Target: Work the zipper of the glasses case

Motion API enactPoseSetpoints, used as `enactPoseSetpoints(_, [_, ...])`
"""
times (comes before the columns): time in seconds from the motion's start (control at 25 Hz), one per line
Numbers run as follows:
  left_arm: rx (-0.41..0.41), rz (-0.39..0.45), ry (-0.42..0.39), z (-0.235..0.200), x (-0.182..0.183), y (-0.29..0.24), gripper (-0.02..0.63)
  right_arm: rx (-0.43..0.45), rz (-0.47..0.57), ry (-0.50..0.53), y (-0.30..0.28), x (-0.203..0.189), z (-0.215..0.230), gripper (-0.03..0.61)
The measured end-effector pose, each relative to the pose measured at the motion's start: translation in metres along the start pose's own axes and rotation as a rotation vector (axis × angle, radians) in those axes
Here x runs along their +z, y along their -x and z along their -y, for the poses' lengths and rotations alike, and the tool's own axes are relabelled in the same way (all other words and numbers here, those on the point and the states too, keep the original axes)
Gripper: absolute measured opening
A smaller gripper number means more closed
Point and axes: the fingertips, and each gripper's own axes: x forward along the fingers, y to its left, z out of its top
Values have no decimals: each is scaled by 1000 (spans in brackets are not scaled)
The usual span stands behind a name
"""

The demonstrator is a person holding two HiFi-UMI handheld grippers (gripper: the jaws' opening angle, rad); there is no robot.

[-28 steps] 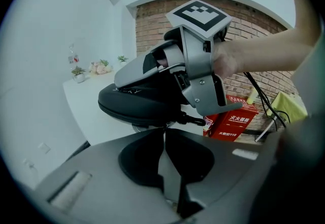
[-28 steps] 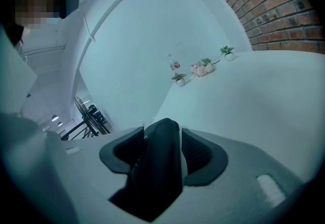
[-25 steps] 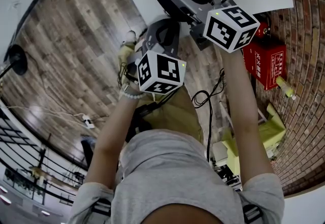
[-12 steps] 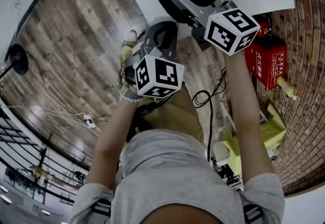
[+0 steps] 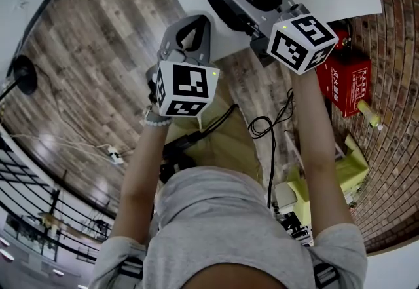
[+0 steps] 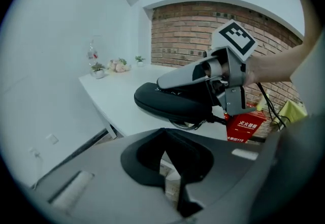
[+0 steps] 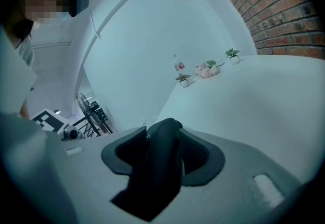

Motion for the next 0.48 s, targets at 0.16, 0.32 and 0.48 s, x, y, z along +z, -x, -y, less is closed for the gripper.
enactPoseSetpoints(0.16, [-58,5,-57,15,-1,0,46,2,-1,-4,0,0,1,204])
enactPoseSetpoints(0.32, [-186,11,-96,48,3,-2,155,1,-2,-7,-1,-1,2,204])
enactPoseSetpoints(0.48, [-188,0,-119,59,5,-7,160,2,-2,-12,0,-1,2,204])
